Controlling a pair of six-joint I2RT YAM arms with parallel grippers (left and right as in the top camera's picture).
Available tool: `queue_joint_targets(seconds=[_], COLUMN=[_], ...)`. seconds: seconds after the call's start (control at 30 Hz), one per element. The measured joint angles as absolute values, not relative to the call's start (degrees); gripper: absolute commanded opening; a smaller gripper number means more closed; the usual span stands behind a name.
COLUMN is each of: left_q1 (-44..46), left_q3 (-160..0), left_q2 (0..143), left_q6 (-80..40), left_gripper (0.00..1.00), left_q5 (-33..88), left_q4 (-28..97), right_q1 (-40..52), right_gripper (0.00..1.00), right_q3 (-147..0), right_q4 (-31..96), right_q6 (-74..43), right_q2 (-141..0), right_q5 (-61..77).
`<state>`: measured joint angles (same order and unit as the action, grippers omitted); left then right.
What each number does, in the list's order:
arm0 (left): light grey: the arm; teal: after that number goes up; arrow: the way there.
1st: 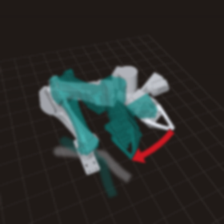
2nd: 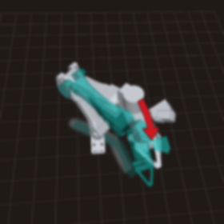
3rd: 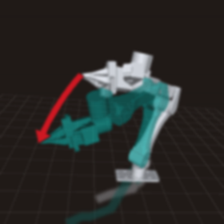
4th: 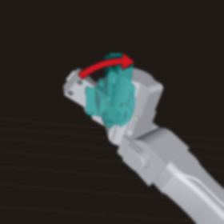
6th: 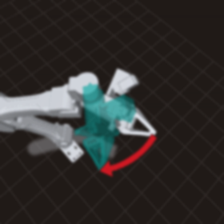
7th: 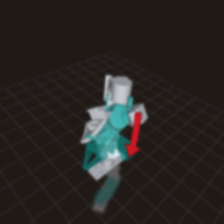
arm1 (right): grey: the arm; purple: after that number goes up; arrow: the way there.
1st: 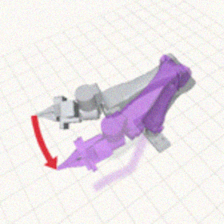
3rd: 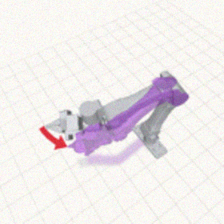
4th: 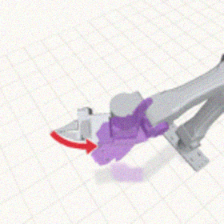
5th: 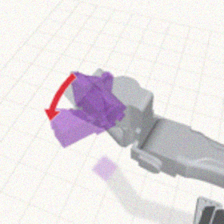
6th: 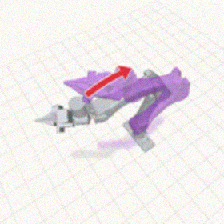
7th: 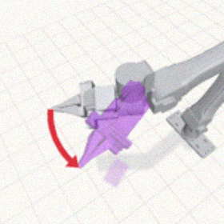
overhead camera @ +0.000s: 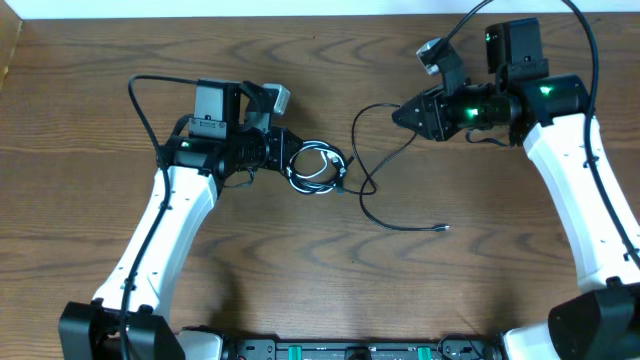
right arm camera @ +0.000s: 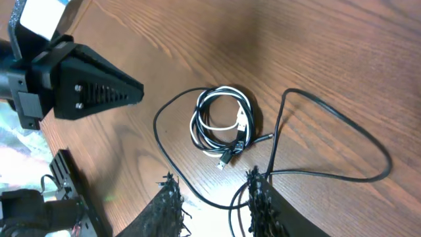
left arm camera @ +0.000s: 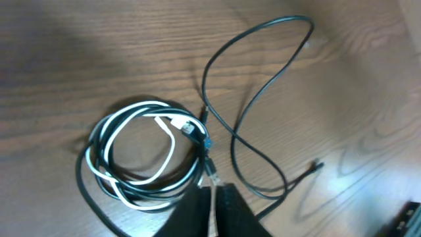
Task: Untangle cables
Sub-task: 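Move the right gripper back in and grasp the bundle beside left gripper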
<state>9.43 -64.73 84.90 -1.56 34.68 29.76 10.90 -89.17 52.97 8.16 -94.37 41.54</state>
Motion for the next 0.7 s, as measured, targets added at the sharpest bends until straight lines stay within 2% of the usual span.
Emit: queue_joint_targets(seconds=[0.43, 0.7], left_q1=[9.4, 9.4], left_q3=[-64.7, -64.8], left_q2=[96.8, 103.2], left_q6=[-3.2, -3.2], left_gripper=[0.08, 0.08], left_q5=[34.1, 30.8], left_q4=[30.5, 37.7], right_q1=[20.5, 22.9], right_gripper=[0.27, 0.27], right_q3=[-89.2, -89.1], right_q4=[52.0, 47.0], right_q6=[8.1, 2.9], right_q2=[-108.2, -117.5], right_q5=[41.5, 41.5])
